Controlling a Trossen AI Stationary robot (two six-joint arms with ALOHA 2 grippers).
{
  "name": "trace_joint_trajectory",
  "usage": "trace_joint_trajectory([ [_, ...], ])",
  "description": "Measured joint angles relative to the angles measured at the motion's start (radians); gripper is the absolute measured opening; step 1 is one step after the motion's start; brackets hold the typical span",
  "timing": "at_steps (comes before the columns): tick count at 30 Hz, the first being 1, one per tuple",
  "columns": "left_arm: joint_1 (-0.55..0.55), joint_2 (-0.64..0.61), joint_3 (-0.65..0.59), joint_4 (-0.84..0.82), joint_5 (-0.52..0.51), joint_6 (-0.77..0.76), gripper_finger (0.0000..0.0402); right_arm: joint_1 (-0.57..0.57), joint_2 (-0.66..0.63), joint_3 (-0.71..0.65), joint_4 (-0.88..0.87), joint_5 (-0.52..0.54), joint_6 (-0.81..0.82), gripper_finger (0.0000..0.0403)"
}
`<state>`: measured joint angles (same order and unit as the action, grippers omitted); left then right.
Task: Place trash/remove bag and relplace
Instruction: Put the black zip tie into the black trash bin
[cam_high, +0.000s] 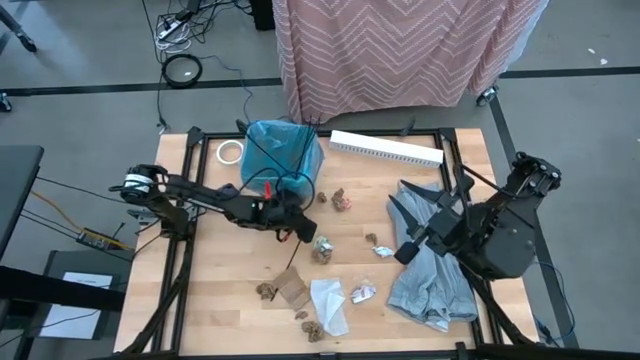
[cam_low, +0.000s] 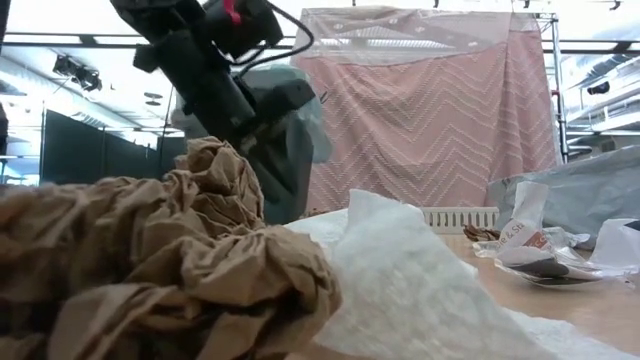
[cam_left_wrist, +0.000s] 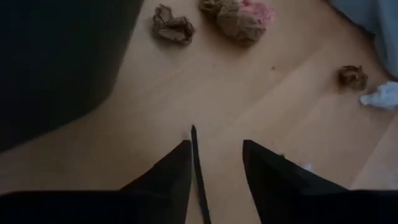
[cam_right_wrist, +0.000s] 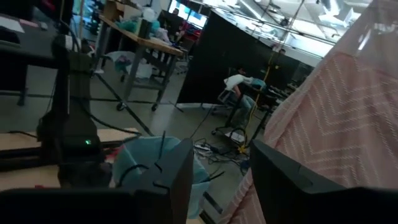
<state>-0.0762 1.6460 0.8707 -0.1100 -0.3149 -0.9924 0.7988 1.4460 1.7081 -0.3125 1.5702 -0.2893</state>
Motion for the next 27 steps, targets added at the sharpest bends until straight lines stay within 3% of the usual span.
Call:
trace_joint_trajectory([
  [4, 0.005, 0.051, 0.001, 0.081, 0.024, -0.002, 0.0164, 0.019, 0.0, 0.0, 0.0, 0.0, 0.0, 0.0148],
  [15, 0.004, 0.153, 0.003, 0.077, 0.02, -0.011, 0.016, 0.063, 0.0, 0.0, 0.003, 0.0, 0.061, 0.0147],
  [19, 0.004, 0.157, 0.004, 0.077, 0.024, -0.01, 0.0119, 0.073, 0.0, 0.0, 0.003, 0.0, 0.061, 0.0146],
  [24, 0.005, 0.161, 0.001, 0.095, 0.031, 0.016, 0.0016, 0.073, 0.0, 0.0, 0.005, 0.0, 0.061, 0.0144],
  [27, 0.005, 0.161, 0.0, 0.119, 0.039, -0.012, 0.0006, 0.073, 0.0, 0.0, 0.005, 0.001, 0.061, 0.0139],
])
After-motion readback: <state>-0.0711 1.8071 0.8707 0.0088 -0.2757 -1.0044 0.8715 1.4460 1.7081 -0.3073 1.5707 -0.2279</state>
